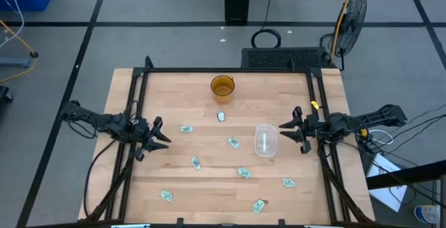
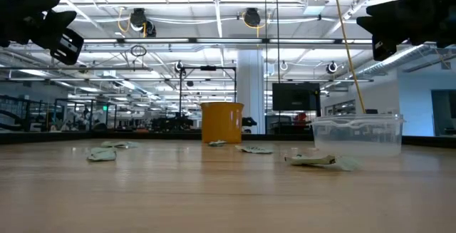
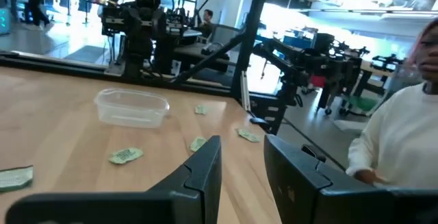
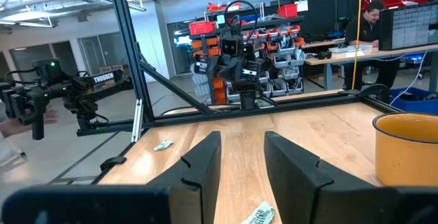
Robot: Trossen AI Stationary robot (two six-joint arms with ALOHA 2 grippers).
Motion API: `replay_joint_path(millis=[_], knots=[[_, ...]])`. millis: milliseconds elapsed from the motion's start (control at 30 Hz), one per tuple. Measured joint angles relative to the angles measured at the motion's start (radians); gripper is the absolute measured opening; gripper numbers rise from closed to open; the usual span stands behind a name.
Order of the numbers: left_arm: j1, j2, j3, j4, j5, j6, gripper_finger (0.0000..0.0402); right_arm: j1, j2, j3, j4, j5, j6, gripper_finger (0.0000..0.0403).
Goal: Pick and place Stevia / Truvia into bins
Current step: Put the white stevia packet into the transparent bin
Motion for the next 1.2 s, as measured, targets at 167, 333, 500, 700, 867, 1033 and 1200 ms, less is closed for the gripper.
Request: replay_joint_path(millis=[167, 333, 500, 700, 867, 1033, 1200], knots=[[0.000, 0.000, 0.000, 0.002, -0.030, 0.011, 0.0115, 0.000, 0.000, 0.000, 0.000, 0.000, 0.000, 0.0105], [0.001, 0.000, 0.000, 0.003, -0.117, 0.094, 0.0115, 0.000, 0.000, 0.000, 0.000, 0.000, 0.000, 0.0105], [0.001, 0.000, 0.000, 0.029, -0.193, 0.154, 0.0115, 0.000, 0.000, 0.000, 0.000, 0.000, 0.000, 0.0105], [0.001, 0.000, 0.000, 0.041, -0.252, 0.110, 0.0115, 0.000, 0.000, 0.000, 0.000, 0.000, 0.000, 0.0105], [0.001, 0.001, 0.002, 0.000, -0.323, -0.018, 0.0115, 0.000, 0.000, 0.000, 0.000, 0.000, 0.000, 0.0105], [0.001, 0.066, 0.003, 0.002, -0.373, -0.041, 0.0115, 0.000, 0.000, 0.000, 0.000, 0.000, 0.000, 0.0105], [0.001, 0.194, 0.056, -0.056, -0.476, -0.013, 0.0115, 0.000, 0.000, 0.000, 0.029, 0.027, -0.010, 0.0105]])
